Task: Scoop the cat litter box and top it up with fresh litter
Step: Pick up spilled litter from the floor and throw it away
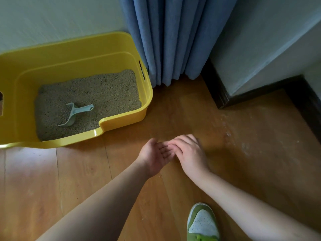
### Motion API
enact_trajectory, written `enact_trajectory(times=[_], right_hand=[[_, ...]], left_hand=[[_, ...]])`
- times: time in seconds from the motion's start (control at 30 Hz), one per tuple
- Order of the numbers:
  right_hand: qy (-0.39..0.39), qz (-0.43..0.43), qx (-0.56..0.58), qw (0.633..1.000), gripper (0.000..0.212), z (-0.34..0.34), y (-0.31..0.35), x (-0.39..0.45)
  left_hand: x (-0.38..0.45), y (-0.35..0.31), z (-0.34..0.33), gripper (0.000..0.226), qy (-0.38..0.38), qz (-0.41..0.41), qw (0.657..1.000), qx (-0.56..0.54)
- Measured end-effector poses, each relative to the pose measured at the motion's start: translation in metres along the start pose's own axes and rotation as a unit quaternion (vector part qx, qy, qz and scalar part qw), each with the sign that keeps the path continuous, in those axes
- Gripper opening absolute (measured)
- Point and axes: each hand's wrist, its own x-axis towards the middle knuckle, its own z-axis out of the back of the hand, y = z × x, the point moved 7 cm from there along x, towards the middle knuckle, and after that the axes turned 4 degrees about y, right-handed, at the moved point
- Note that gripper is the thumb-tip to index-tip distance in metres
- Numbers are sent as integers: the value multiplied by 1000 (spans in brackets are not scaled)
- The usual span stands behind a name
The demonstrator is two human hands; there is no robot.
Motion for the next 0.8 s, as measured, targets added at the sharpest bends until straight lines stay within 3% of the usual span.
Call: enact_trajectory(times=[0.13, 0.3, 0.4, 0.67, 0.8], right_hand=[[-28, -157, 52, 986, 20, 4, -60, 9], [73, -246, 15, 966, 31, -33, -102, 26], [84, -262, -2, 961, 34, -45, -107, 36], [59, -274, -33, 959, 15, -51, -109, 56], [54, -231, 36, 971, 13, -42, -77, 55]], left_hand=[[0, -2, 2, 55, -14, -2, 1000, -3], [-3, -15, 11, 52, -38, -29, 999, -25], [-6, -23, 11, 54, -20, -35, 998, -48], [-10, -34, 15, 56, -6, -63, 994, -92], [-7, -37, 16, 51, -35, -71, 994, -79]])
